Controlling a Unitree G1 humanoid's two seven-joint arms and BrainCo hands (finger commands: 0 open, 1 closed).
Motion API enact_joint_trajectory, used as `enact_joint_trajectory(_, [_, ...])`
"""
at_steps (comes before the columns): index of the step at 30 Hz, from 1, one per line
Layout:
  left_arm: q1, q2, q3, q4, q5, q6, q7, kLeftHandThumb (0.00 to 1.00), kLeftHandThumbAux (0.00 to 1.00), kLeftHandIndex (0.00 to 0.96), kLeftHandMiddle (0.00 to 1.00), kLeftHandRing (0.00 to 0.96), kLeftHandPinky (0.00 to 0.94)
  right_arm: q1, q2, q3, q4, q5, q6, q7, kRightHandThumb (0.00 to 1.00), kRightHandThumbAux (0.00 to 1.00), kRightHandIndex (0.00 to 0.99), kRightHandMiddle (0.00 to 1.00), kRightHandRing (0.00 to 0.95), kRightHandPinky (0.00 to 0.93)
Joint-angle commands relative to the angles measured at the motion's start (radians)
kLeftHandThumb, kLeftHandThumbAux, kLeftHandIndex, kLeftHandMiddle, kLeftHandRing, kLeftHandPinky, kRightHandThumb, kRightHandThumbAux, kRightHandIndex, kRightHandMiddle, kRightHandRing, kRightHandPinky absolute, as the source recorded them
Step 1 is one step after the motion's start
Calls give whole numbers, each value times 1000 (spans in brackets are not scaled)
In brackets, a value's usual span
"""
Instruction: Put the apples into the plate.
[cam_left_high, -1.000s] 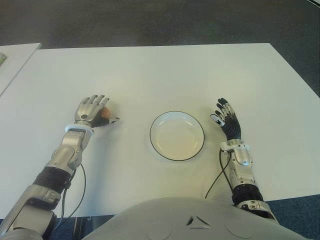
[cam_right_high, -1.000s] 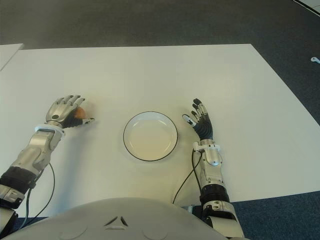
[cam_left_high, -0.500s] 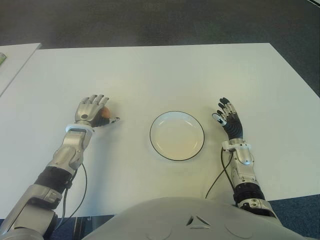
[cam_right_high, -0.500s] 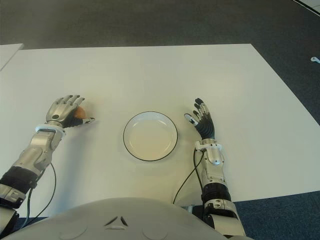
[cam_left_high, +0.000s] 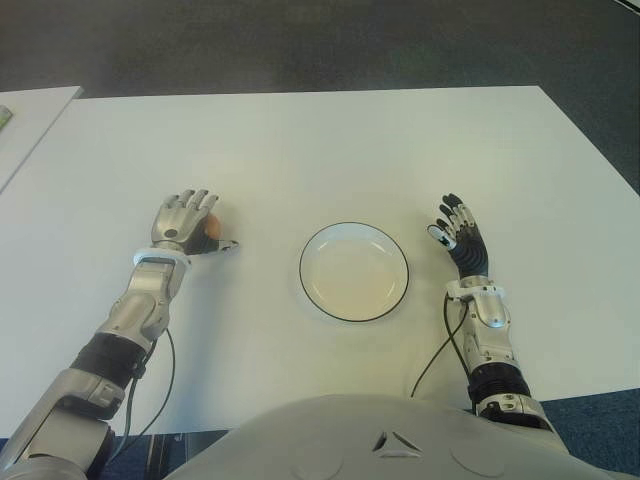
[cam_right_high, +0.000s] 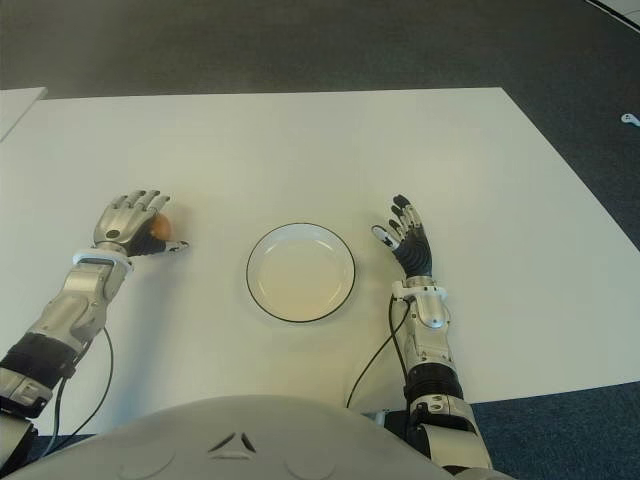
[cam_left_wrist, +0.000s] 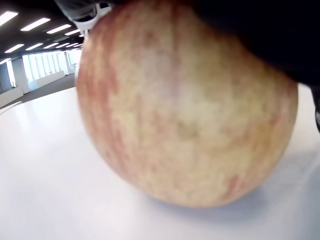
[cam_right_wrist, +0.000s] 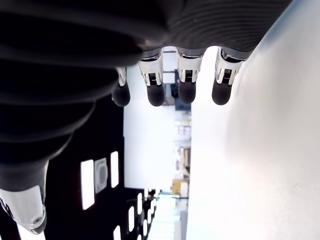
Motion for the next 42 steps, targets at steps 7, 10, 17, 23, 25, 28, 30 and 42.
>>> enact_joint_trajectory(7, [-32,-6,-60,146,19,-1,20,590,523,242,272,276,322,49,9,-3,116,-2,58,-2,141,611,0,0,0,0])
enact_joint_trajectory(10, [-38,10,-71,132,27,7,-6,753,635,359,425,437,451,43,10,-7,128,-4,43,-10,142,618,0,0,0,0])
enact_joint_trajectory(17, [-45,34,-96,130,23,-17,-32,835,663,397,510,611,586,33,8,-11,150,-1,25,-1,145,625,0,0,0,0])
enact_joint_trajectory(23, [-45,43,-100,135,11,-44,14,847,664,409,526,699,716,22,6,-15,164,3,24,3,140,638,0,0,0,0])
enact_joint_trajectory(25, [-41,38,-92,134,2,-42,28,848,664,409,528,715,738,19,7,-17,169,4,21,3,140,641,0,0,0,0])
enact_joint_trajectory(28, [-35,28,-81,131,-16,-37,37,849,665,408,532,739,768,17,8,-19,173,5,19,4,141,645,0,0,0,0])
enact_joint_trajectory(30, [-34,17,-71,126,-35,-31,33,849,665,406,534,757,784,12,9,-22,179,10,20,4,141,647,0,0,0,0])
enact_joint_trajectory(42, [-27,0,-43,109,-89,-37,26,852,668,398,537,827,821,-3,10,-32,201,15,19,-1,149,664,0,0,0,0])
